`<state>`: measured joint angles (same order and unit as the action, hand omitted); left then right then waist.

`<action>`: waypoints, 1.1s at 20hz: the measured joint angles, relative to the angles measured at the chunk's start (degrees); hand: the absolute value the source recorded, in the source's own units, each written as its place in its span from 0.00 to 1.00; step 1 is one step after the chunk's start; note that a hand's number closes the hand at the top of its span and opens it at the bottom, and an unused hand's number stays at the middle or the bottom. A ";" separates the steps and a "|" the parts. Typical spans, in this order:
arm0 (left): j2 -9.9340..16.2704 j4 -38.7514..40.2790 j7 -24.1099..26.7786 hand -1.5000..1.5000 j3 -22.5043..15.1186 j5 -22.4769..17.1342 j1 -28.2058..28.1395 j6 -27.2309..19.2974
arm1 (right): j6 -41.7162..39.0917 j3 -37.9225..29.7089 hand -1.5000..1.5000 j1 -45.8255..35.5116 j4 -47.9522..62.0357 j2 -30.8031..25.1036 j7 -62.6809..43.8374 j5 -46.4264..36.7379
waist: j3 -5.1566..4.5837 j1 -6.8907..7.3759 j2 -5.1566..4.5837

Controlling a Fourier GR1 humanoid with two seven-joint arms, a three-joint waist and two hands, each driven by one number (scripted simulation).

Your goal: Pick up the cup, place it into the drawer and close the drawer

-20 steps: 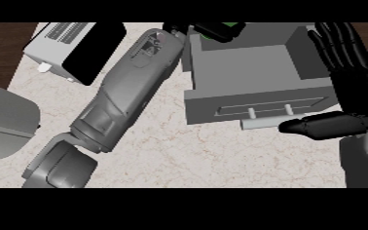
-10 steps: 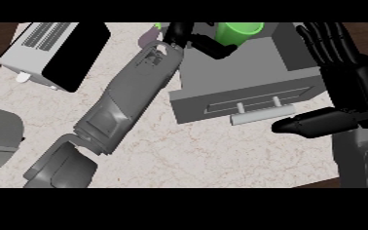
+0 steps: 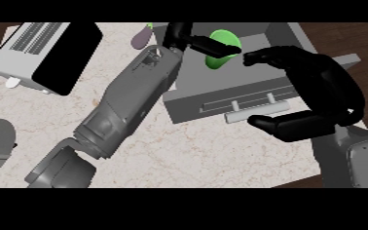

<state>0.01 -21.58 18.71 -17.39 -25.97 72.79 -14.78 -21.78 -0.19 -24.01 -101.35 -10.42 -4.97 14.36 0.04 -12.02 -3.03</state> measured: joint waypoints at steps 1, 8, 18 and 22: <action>-0.01 -0.61 1.17 0.00 0.25 -1.10 -0.27 0.20 | -1.44 0.74 1.00 -0.32 0.29 -0.07 -0.29 1.17 | -0.01 0.16 0.01; -0.01 -2.00 7.11 0.00 1.97 -7.18 -0.84 -1.27 | -11.98 7.67 0.00 1.49 0.33 -6.35 -5.08 0.76 | -0.07 2.58 0.98; -0.01 -0.93 10.77 0.00 3.55 -10.83 -1.68 -1.23 | -9.17 14.07 0.00 6.41 1.88 -11.28 -2.42 -22.23 | -0.01 8.84 2.15; 0.35 -2.28 11.60 0.00 4.56 -11.42 -3.15 -0.39 | -5.19 17.10 0.00 6.15 10.73 -10.14 1.48 -30.99 | 0.00 11.23 2.38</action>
<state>0.36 -23.86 30.31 -12.83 -37.39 69.65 -15.17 -26.97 16.91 -17.86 -90.62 -20.56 -3.49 -16.63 0.05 -0.79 -0.65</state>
